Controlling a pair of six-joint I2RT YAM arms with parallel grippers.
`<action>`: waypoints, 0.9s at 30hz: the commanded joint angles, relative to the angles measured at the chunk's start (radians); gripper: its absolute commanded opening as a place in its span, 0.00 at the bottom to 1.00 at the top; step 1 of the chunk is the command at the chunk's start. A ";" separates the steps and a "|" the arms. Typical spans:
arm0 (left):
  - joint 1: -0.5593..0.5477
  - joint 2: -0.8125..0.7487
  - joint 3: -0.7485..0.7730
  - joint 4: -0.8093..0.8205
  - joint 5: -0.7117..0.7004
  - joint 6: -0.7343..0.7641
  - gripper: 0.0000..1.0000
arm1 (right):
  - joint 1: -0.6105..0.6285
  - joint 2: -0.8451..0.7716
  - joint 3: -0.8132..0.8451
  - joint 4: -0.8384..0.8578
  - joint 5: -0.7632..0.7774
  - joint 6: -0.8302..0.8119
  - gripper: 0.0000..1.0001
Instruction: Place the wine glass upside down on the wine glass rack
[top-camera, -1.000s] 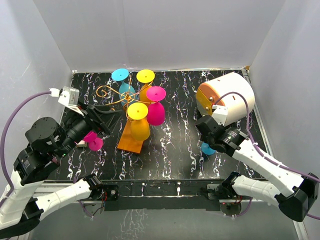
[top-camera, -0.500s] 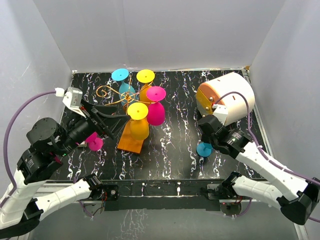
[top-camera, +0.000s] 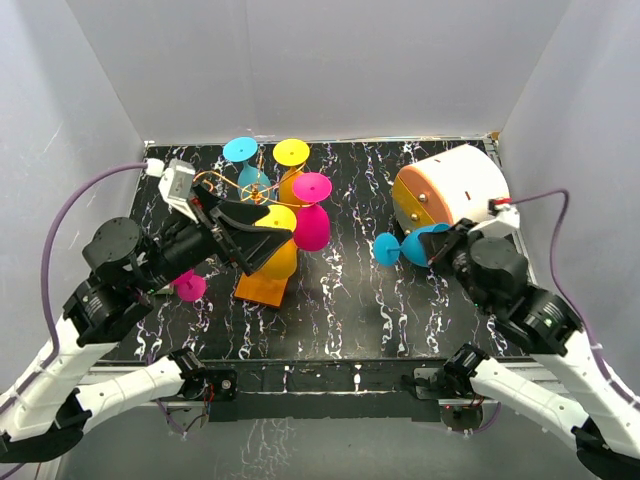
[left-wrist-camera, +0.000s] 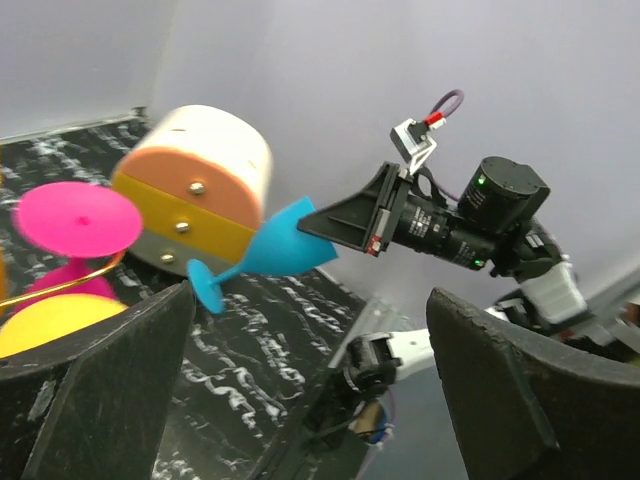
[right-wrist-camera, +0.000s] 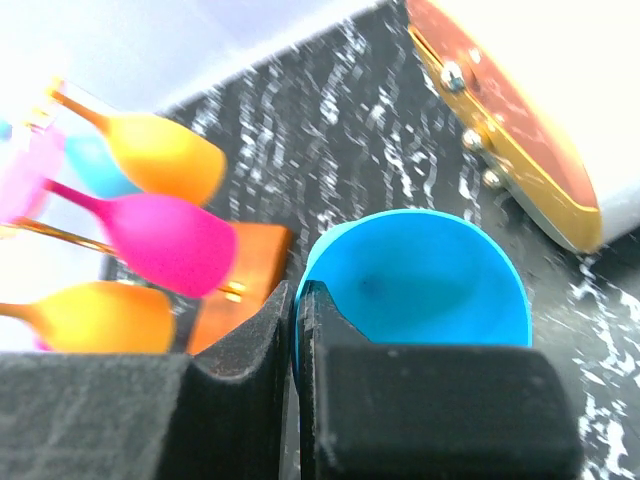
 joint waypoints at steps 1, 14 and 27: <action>-0.001 0.058 0.028 0.156 0.226 -0.091 0.98 | 0.002 -0.104 0.056 0.203 0.009 0.027 0.00; -0.001 0.289 0.095 0.441 0.284 -0.516 0.78 | 0.001 -0.201 0.034 0.588 0.017 0.049 0.00; -0.081 0.531 0.168 0.571 -0.010 -0.716 0.65 | 0.001 -0.159 0.033 0.629 0.169 0.246 0.00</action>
